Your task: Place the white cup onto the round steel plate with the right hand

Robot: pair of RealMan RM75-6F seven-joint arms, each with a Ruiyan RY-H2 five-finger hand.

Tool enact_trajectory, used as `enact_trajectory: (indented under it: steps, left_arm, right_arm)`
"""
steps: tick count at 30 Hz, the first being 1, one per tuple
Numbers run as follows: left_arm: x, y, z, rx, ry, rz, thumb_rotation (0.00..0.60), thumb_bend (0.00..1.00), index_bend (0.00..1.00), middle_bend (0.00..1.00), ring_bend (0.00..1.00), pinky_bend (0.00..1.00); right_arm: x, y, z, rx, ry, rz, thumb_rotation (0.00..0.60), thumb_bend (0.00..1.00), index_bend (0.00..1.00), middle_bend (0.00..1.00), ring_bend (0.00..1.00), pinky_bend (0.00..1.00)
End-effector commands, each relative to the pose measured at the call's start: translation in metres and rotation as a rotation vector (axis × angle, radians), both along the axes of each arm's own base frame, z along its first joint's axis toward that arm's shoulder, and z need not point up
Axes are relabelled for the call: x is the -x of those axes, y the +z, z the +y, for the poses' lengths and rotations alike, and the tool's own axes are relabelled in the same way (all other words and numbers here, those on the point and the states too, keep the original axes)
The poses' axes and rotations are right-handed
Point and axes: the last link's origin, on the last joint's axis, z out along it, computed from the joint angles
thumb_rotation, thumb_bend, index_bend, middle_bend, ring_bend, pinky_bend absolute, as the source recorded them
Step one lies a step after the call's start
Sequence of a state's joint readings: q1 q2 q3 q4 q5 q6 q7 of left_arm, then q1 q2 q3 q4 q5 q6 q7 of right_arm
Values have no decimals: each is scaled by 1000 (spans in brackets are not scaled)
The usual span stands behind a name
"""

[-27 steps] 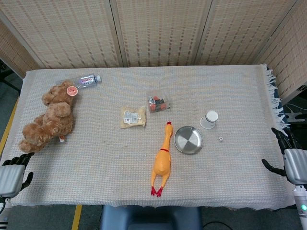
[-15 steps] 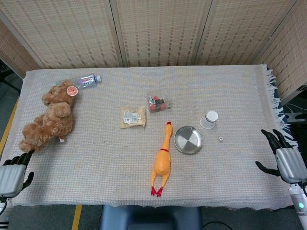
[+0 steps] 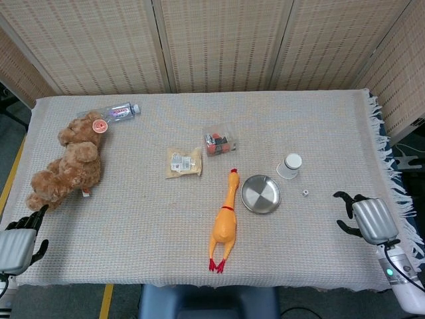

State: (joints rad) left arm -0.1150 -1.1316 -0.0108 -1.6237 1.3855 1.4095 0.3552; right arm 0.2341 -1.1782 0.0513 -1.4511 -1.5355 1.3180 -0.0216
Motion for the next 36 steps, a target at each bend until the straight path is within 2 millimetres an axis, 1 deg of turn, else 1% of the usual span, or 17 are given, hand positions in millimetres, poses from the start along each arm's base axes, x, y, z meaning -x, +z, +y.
enact_trajectory:
  steps: [1,4,7,9,14,16,19,21,28,36]
  left_arm:
    - [1,2,0,-8,10,-11,600,382,5,181,250,357]
    - [2,2,1,-9,16,-15,600,381,5,181,250,358]
    - [3,1,1,0,27,-14,600,382,5,182,250,359]
    - [4,0,2,5,35,-14,600,382,5,181,250,359]
    - [5,0,2,14,53,-13,600,382,5,182,250,360]
    - [5,-1,2,15,56,-14,600,380,5,184,250,360]
    - [5,-1,3,16,57,-13,600,379,5,188,250,361]
    - [6,-1,3,17,60,-11,600,378,5,190,250,361]
    - [6,0,3,17,67,-17,600,378,5,191,250,361]
    - [7,0,3,17,73,-18,600,379,5,191,250,364]
  right_arm:
    - [-1,-22,-24,-35,56,28,600,118,422,829,677,879]
    - [-1,-30,-42,-87,61,72,600,118,422,845,694,900]
    - [-4,-36,-56,-111,59,100,600,118,386,857,709,915]
    - [-6,-38,-63,-132,52,101,600,128,362,858,711,917]
    - [-11,-41,-84,-187,10,108,600,143,342,858,711,917]
    - [-12,-43,-91,-213,-13,98,600,164,323,859,711,917]
    - [-12,-47,-101,-243,-39,87,600,231,317,858,712,917]
    - [-11,-49,-107,-254,-51,90,600,246,315,858,712,917]
    - [-3,-58,-122,-297,-115,55,600,248,309,858,712,917]
    - [8,-63,-126,-318,-158,50,600,248,307,859,712,917]
